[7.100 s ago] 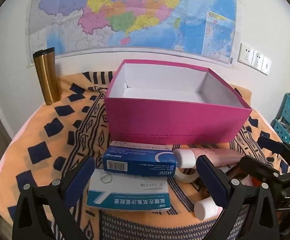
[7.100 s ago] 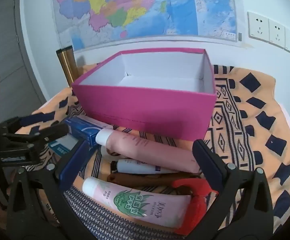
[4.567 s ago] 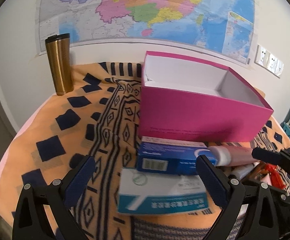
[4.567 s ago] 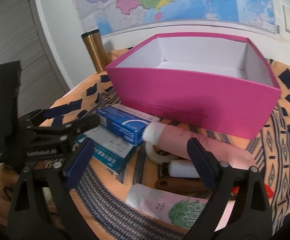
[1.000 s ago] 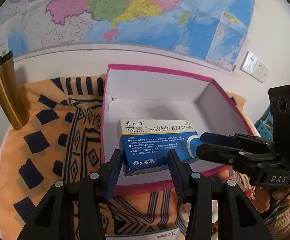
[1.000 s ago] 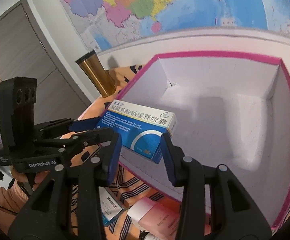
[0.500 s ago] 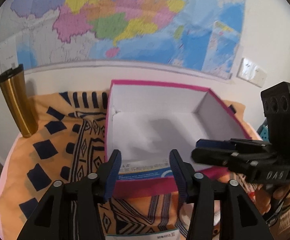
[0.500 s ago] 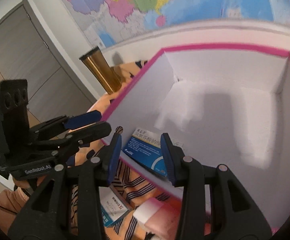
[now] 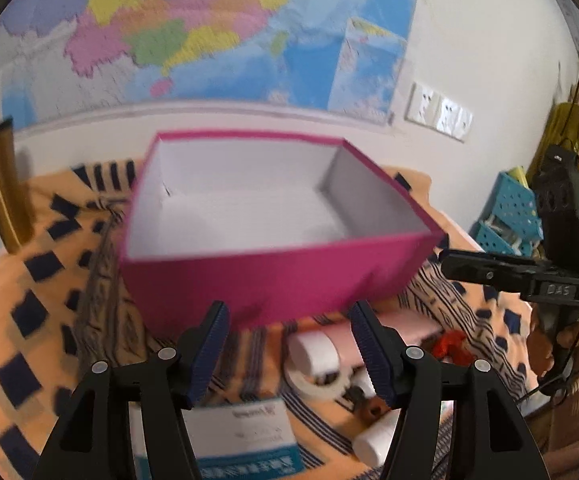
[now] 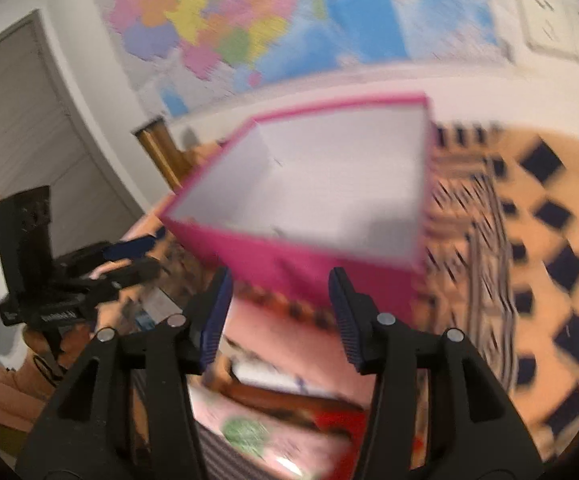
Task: Organize rigid objects
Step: 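Move the left gripper to the large pink lotion tube and grasp it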
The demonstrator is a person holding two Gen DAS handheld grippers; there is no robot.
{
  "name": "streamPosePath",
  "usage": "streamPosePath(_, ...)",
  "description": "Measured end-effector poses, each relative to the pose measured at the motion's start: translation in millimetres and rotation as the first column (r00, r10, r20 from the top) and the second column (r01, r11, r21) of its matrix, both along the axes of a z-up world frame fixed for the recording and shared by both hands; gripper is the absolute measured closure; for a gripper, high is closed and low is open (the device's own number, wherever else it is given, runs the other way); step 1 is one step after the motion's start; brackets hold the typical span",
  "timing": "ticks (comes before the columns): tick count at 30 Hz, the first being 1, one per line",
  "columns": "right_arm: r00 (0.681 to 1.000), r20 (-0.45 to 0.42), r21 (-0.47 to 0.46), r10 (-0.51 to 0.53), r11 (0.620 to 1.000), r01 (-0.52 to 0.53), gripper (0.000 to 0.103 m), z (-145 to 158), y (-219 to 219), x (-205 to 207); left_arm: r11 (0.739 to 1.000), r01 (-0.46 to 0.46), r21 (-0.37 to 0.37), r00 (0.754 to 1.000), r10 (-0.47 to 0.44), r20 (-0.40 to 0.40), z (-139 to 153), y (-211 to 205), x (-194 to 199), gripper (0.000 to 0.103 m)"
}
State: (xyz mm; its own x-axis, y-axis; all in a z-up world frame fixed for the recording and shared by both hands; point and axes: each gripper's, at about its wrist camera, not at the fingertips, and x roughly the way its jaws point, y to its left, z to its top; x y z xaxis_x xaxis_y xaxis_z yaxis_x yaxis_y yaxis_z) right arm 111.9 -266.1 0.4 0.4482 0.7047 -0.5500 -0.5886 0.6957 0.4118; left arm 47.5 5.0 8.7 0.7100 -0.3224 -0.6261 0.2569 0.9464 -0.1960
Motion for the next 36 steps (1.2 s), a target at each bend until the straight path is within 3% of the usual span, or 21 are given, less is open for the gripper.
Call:
streamPosePath(5,0.990,-0.125,-0.057,-0.067,0.997,0.060,0.051,-41,-25,4,1.000,0.003,-0.005,0.998,-0.003,-0.055,-19,-9,-1,0.039)
streamPosePath(11,0.972,-0.215,-0.041,-0.098,0.995,0.091,0.051,-71,-44,2,1.000,0.005,-0.020,0.995,-0.007,-0.101,-32,-14,-2,0.039)
streamPosePath(22,0.957,-0.285,0.025,-0.063,0.997,0.073,0.051,-85,-39,13,0.999,0.035,-0.034,0.987,-0.040,-0.154,-43,-25,14,0.040)
streamPosePath(26,0.954,-0.297,0.047,-0.047,0.997,0.063,0.051,-87,-38,17,0.997,0.042,-0.063,0.981,-0.053,-0.185,-49,-24,21,0.049)
streamPosePath(36,0.958,-0.285,0.053,-0.022,0.998,0.038,0.053,-86,-33,17,0.995,0.057,-0.079,0.978,-0.071,-0.194,-50,-32,23,0.051)
